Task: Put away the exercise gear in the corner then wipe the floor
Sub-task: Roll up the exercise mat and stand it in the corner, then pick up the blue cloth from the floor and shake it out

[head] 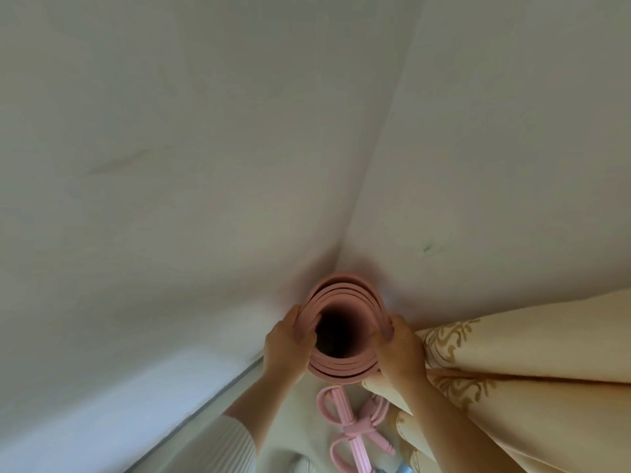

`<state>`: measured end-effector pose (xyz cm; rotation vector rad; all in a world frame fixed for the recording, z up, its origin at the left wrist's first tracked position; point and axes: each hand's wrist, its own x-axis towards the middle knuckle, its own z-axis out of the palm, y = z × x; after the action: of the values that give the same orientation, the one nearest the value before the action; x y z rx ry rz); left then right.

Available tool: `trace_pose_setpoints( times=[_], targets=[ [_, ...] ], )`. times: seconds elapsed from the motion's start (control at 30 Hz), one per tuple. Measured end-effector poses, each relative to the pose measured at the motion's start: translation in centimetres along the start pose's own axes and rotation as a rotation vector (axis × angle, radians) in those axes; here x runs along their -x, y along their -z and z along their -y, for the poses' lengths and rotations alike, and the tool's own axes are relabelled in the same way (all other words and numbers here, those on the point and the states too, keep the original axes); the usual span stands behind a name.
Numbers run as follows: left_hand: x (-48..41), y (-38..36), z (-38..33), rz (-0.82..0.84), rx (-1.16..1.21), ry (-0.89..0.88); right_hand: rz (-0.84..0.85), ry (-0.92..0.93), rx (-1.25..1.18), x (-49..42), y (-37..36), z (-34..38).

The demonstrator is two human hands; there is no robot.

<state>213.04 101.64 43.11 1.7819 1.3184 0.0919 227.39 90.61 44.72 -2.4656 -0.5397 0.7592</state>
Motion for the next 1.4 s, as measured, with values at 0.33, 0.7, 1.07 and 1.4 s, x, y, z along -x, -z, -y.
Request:
trace_pose_setpoints(
  times=[0.33,0.7,1.07,1.4],
  targets=[
    [0.3,-0.1,-0.8,0.204,0.070,0.078,0.109,0.046,0.041,0.5,-1.8,0.4],
    [10.5,6.2,0.8,0.121,0.017,0.144,0.354,0.259,0.282,9.1,-1.5,4.3],
    [31.1,19.5,15.4,-0.271,-0.122,0.225,0.568,0.694,0.519,30.7,-10.2,12.4],
    [65.1,26.6,34.3,-0.661,-0.167,0.566,0.728,1.221,0.721,64.9,-20.5,13.5]
  ],
)
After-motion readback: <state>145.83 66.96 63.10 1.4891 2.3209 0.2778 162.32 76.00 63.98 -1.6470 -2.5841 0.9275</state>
